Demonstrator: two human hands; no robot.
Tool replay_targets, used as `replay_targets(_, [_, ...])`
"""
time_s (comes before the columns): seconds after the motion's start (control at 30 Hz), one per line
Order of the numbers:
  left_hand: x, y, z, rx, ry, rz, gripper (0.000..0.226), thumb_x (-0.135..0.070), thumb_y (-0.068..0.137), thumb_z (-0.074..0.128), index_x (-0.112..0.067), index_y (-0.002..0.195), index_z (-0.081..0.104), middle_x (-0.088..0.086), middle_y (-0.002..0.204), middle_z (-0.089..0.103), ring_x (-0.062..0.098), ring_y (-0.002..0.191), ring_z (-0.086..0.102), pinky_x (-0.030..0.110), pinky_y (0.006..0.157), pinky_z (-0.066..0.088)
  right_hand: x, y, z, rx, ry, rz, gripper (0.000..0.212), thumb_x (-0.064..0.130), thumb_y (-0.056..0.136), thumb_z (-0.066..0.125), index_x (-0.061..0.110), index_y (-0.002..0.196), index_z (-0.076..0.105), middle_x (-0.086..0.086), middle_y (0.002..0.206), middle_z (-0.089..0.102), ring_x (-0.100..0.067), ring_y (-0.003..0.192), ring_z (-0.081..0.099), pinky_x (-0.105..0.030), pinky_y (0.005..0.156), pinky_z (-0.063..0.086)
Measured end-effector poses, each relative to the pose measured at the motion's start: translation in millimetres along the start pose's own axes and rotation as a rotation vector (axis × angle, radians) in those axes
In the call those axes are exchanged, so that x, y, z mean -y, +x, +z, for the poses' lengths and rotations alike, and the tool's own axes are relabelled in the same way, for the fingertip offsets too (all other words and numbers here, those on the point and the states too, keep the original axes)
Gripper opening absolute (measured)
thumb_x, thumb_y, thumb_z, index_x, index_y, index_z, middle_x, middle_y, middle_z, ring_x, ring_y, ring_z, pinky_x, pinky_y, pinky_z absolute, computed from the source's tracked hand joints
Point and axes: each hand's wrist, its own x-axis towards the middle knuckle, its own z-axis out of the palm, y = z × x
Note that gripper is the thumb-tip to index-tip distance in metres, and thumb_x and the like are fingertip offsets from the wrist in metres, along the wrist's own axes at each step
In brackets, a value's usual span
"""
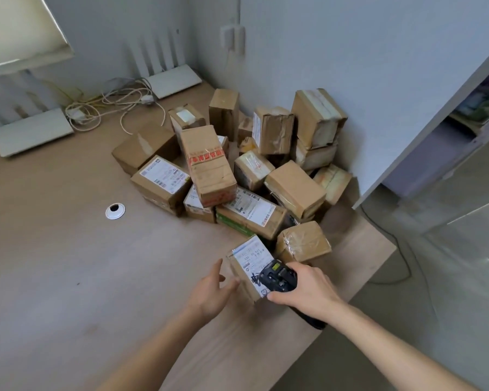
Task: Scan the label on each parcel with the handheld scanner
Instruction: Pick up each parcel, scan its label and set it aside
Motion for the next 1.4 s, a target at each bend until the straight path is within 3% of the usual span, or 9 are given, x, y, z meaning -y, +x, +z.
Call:
replay_targets(0.23, [-9, 11, 10, -0.032, -0.262, 0.006, 0.083, -0.054, 0.095, 0.057, -0.042, 0.159, 0.006, 0.009, 0.141, 0.054, 0.026, 0.123, 0.056, 0.033, 0.090, 0.047, -6, 9, 9, 0.005, 0.067, -0.016, 0.065, 0.073, 0.062, 0.078, 0.034, 0.113, 0.066, 0.016, 0.108, 0.073, -0.010, 0.099, 0.068, -0.032, 0.083, 0.058])
replay_targets(0.47, [-9, 8, 10, -0.119, -0.320, 0.010, 0.055, -0.041, 0.095, 0.062, -0.031, 0.145, 0.040, 0.009, 0.133, 0.058, 0.024, 0.118, 0.057, 0.039, 0.094, 0.050, -5, 9, 21, -0.025, 0.169, 0.070, 0.073, 0.071, 0.063, 0.083, 0.030, 0.120, 0.063, 0.009, 0.116, 0.070, -0.018, 0.108, 0.067, -0.030, 0.079, 0.051])
replay_targets(0.6, [-2, -2, 10, -0.166, -0.362, -0.005, 0.043, -0.035, 0.095, 0.064, -0.026, 0.133, 0.046, 0.000, 0.128, 0.054, 0.024, 0.108, 0.062, 0.040, 0.090, 0.053, 0, 5, 26, 0.006, 0.356, 0.081, 0.063, 0.064, 0.067, 0.087, 0.032, 0.114, 0.061, 0.012, 0.112, 0.071, -0.010, 0.101, 0.067, -0.024, 0.075, 0.052])
replay_targets(0.73, [4, -13, 6, -0.208, -0.489, -0.015, 0.035, -0.033, 0.095, 0.066, -0.023, 0.124, 0.050, 0.000, 0.129, 0.056, 0.018, 0.105, 0.062, 0.026, 0.072, 0.049, 5, -2, 28, -0.001, 0.401, 0.036, 0.057, 0.060, 0.066, 0.089, 0.036, 0.108, 0.061, 0.020, 0.102, 0.068, 0.002, 0.093, 0.063, -0.013, 0.064, 0.044])
replay_targets(0.83, [4, -25, -5, -0.290, -0.499, 0.007, 0.032, -0.035, 0.093, 0.068, -0.023, 0.117, 0.051, -0.002, 0.123, 0.058, 0.018, 0.107, 0.059, 0.027, 0.073, 0.048, 15, -8, 21, -0.039, 0.392, -0.021, 0.055, 0.063, 0.063, 0.089, 0.042, 0.100, 0.054, 0.029, 0.092, 0.060, 0.011, 0.085, 0.056, -0.011, 0.062, 0.040])
replay_targets(1.1, [-15, -94, -85, -0.452, -0.465, 0.127, 0.049, -0.042, 0.093, 0.067, -0.027, 0.138, 0.056, 0.001, 0.128, 0.056, 0.019, 0.117, 0.056, 0.044, 0.101, 0.051, 92, -40, -35, -0.071, 0.370, -0.257, 0.051, 0.066, 0.059, 0.089, 0.043, 0.090, 0.055, 0.026, 0.095, 0.063, 0.002, 0.089, 0.062, -0.025, 0.073, 0.052])
replay_targets(1.23, [-26, -154, -147, -0.535, -0.514, 0.218, 0.039, -0.045, 0.091, 0.068, -0.037, 0.128, 0.062, 0.002, 0.128, 0.056, 0.014, 0.116, 0.057, 0.037, 0.100, 0.051, 153, -81, -66, -0.089, 0.328, -0.380, 0.067, 0.074, 0.058, 0.086, 0.041, 0.109, 0.058, 0.024, 0.098, 0.063, 0.001, 0.091, 0.061, -0.021, 0.068, 0.047])
replay_targets(1.33, [-27, -201, -194, -0.568, -0.559, 0.304, 0.044, -0.041, 0.089, 0.073, -0.037, 0.132, 0.061, 0.005, 0.133, 0.057, 0.019, 0.123, 0.057, 0.041, 0.103, 0.050, 199, -114, -78, -0.077, 0.357, -0.457, 0.071, 0.072, 0.059, 0.088, 0.038, 0.114, 0.059, 0.020, 0.101, 0.066, 0.000, 0.092, 0.063, -0.019, 0.066, 0.048])
replay_targets(1.4, [-23, -235, -222, -0.576, -0.604, 0.353, 0.051, -0.040, 0.085, 0.077, -0.042, 0.133, 0.058, -0.002, 0.131, 0.060, 0.014, 0.119, 0.060, 0.029, 0.091, 0.055, 231, -136, -81, -0.046, 0.389, -0.496, 0.071, 0.067, 0.060, 0.090, 0.036, 0.116, 0.061, 0.017, 0.101, 0.068, -0.003, 0.092, 0.067, -0.019, 0.066, 0.050])
